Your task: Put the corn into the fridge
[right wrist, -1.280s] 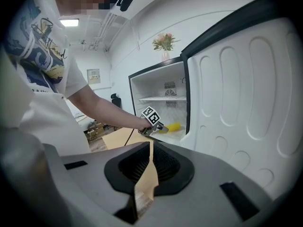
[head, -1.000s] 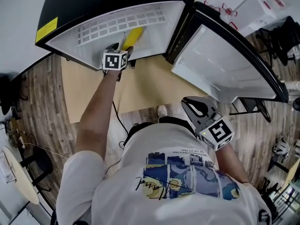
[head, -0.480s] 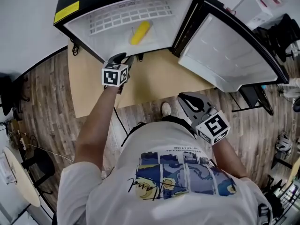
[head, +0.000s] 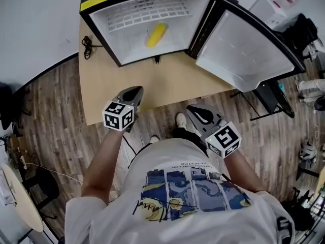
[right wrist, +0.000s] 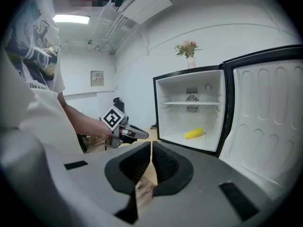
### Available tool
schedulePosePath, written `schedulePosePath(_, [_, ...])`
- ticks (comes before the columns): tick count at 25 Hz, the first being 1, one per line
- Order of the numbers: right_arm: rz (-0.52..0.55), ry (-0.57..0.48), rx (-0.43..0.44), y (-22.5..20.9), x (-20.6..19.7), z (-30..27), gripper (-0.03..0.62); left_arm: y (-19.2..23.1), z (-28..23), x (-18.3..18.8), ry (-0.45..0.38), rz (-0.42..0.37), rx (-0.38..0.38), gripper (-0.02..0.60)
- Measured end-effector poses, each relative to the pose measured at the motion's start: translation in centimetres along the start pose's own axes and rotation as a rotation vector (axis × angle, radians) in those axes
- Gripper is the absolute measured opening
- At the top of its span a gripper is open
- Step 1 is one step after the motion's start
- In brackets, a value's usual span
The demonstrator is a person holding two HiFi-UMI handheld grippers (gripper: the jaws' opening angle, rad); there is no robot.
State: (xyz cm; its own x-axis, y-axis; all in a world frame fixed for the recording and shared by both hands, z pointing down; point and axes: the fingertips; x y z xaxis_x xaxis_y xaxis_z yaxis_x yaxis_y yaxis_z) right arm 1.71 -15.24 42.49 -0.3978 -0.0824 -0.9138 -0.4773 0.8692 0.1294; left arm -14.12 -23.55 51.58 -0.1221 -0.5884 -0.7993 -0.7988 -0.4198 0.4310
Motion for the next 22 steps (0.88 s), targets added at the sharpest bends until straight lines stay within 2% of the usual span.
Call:
schedulePosePath(6, [-0.011, 0.017, -0.005, 3.9, -0.6, 0.1, 0.017, -4.3, 6.5, -2.9, 0.001, 0.010, -0.099, 0.009])
schedulePosePath(11, [0.007, 0.026, 0.003, 6.0, -0.5, 0.3, 0.017, -7.4, 10.0, -4.8, 0.020, -0.029, -0.152, 0.009])
schedulePosePath(22, [0.048, 0.033, 0.008, 9.2, 0.1, 0.7, 0.014, -10.6, 13.8, -7.1, 0.037, -0.099, -0.202, 0.009])
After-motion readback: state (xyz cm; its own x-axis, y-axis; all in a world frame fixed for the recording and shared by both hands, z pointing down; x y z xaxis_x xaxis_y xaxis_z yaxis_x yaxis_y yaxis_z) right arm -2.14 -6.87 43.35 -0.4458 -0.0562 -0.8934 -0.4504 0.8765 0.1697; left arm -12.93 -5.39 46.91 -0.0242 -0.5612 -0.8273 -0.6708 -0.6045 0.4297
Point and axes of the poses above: the fingertips, and each gripper's own axes: z backward along the fingers, y to its left, x out of its top, and after that the axes turned 12 degrees about z, right-handed
